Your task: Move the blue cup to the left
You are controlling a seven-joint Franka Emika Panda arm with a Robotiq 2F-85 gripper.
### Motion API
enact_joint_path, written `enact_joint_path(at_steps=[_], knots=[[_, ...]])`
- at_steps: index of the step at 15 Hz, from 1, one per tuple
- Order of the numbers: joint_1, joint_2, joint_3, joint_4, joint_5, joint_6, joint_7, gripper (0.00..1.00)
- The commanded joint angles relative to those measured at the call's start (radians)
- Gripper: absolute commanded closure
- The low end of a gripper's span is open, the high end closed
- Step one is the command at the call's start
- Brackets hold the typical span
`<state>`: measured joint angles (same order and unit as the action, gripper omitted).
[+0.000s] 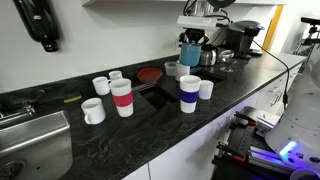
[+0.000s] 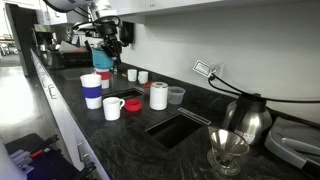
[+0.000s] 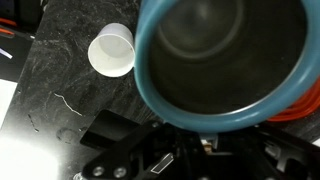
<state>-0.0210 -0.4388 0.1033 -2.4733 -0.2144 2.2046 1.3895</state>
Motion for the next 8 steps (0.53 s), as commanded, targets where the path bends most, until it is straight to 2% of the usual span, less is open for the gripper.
enact_joint_path(at_steps=[1,8], knots=[[-0.018,-0.001,0.021,-0.002,0.013,0.002,-0.007,0.96],[0.046,0.012,0.098,0.025,0.050,0.016,0.000,0.96]])
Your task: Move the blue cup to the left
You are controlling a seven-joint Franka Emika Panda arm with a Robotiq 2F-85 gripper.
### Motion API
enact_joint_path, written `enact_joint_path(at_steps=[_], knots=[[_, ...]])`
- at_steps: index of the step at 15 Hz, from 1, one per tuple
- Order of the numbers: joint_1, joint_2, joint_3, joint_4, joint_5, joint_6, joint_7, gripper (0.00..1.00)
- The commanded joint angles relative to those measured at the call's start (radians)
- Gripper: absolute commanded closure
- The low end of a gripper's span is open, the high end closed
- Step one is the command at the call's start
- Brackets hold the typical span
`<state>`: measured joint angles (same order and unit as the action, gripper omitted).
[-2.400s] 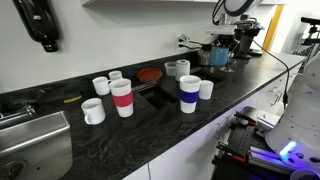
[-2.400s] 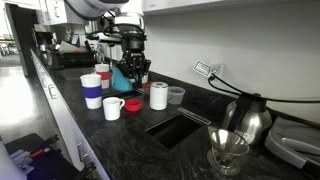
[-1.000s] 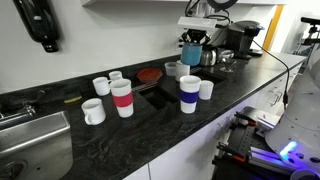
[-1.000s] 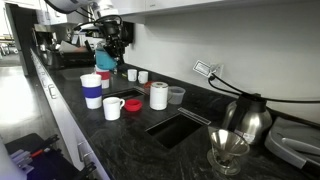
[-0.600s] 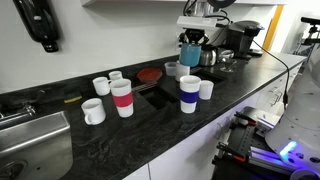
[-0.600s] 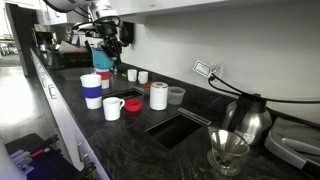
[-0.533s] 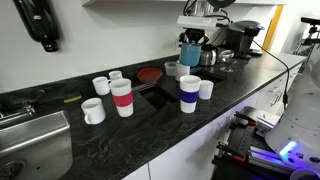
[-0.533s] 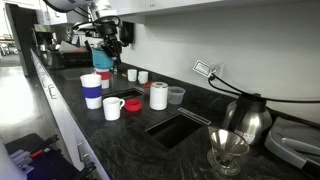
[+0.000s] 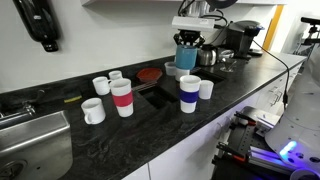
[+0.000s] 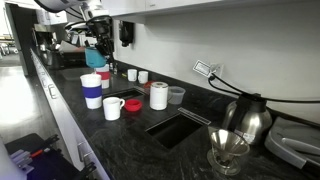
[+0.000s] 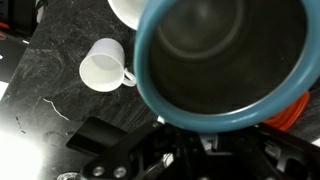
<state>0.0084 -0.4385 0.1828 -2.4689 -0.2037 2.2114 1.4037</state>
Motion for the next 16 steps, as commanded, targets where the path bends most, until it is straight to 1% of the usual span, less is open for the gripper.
enact_joint_path(at_steps=[1,3,6,9,11,12,14,16], knots=[[0.032,0.015,0.029,0.022,0.054,0.013,-0.016,0.96],[0.059,0.024,0.047,0.026,0.088,0.015,-0.018,0.96],[0.088,0.053,0.079,0.026,0.113,0.047,-0.013,0.96],[0.104,0.098,0.112,0.029,0.098,0.110,-0.005,0.96],[0.107,0.137,0.135,0.026,0.074,0.177,0.005,0.96],[0.110,0.105,0.127,0.009,0.090,0.134,0.000,0.82],[0.113,0.133,0.132,0.011,0.086,0.167,0.001,0.82],[0.113,0.135,0.131,0.014,0.086,0.171,0.001,0.82]])
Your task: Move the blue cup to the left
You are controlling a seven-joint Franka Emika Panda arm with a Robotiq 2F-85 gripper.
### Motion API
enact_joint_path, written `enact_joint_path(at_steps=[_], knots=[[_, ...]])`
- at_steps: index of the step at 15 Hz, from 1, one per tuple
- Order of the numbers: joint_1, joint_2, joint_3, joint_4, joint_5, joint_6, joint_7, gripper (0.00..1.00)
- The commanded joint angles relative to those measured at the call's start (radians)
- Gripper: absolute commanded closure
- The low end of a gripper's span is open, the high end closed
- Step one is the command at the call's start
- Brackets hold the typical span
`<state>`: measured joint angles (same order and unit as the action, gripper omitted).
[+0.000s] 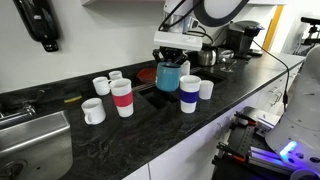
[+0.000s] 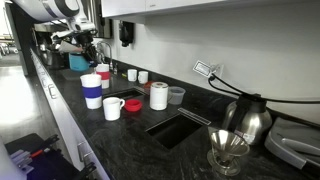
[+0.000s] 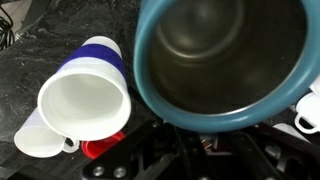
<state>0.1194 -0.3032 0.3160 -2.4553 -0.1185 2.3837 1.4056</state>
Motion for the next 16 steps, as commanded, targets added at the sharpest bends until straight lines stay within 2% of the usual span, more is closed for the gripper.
enact_joint_path(at_steps=[1,2,3,13,16], knots=[[0.002,-0.001,-0.002,0.002,0.000,-0.002,-0.001,0.82],[0.002,-0.001,-0.002,0.003,0.000,-0.002,-0.001,0.82],[0.002,-0.001,-0.002,0.003,0.000,-0.002,-0.001,0.96],[0.043,0.126,0.024,0.005,0.004,0.100,0.012,0.96],[0.045,0.190,0.028,0.017,-0.037,0.145,0.044,0.96]])
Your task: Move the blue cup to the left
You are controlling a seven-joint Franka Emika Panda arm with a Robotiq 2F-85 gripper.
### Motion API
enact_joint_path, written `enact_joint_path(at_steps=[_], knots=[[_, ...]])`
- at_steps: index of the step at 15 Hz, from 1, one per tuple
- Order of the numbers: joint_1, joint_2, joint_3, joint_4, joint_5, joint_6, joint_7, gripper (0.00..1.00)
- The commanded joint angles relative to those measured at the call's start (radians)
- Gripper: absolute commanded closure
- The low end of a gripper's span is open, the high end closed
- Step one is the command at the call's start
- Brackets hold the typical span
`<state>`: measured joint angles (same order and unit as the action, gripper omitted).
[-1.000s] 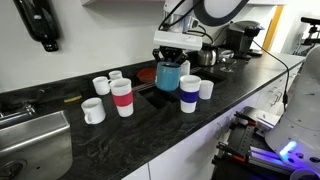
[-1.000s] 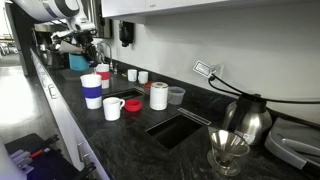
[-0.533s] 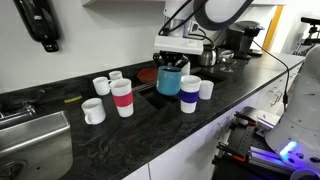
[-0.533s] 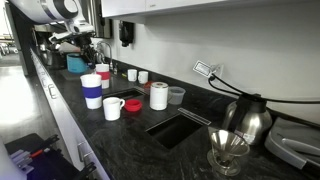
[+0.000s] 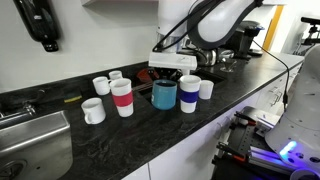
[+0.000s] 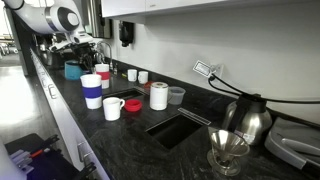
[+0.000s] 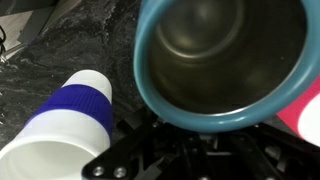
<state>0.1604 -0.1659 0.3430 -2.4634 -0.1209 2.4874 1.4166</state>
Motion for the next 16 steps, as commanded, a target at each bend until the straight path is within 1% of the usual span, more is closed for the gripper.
enact_joint_path(at_steps=[1,3,4,7,10,16], knots=[[0.008,0.071,-0.001,0.029,-0.047,0.054,0.044,0.96],[0.019,0.105,-0.004,0.034,-0.078,0.076,0.067,0.96],[0.024,0.120,-0.005,0.034,-0.111,0.090,0.083,0.96],[0.040,0.152,-0.015,0.030,-0.249,0.117,0.135,0.96],[0.053,0.184,-0.030,0.028,-0.353,0.119,0.183,0.96],[0.081,0.244,-0.072,0.030,-0.407,0.108,0.204,0.96]])
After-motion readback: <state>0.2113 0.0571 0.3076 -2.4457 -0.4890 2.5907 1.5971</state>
